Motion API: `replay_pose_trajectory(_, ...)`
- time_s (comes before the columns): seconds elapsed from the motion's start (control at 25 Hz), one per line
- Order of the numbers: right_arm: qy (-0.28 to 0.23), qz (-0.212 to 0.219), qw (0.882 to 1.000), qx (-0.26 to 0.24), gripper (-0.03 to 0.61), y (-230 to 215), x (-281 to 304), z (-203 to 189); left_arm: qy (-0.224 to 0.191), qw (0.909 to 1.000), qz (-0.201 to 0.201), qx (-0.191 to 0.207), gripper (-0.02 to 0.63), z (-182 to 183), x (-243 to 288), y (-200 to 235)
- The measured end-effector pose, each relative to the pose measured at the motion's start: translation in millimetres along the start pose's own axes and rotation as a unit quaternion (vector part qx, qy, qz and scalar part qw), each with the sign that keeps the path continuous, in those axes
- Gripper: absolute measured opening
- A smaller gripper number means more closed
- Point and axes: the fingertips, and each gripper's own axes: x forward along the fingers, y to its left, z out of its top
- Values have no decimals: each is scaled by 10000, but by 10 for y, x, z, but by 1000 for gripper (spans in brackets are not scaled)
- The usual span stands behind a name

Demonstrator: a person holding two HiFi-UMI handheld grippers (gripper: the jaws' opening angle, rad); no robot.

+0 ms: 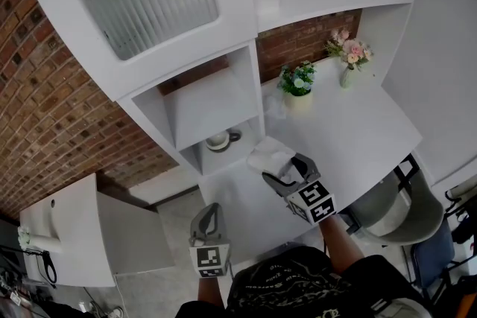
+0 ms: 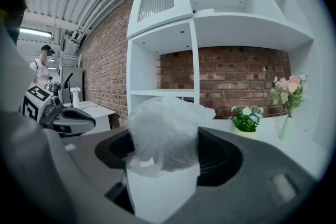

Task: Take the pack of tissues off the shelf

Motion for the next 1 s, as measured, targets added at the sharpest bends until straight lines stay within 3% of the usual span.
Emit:
replay_pose_trajectory(0.28, 175, 52, 9998, 124, 327, 21, 2, -210, -154, 9998, 38, -84, 9, 4, 32, 35)
replay_pose_trajectory(1.0, 464, 139, 9986, 226, 324, 68, 77, -596, 99, 9999, 3, -46, 9, -32, 27, 53)
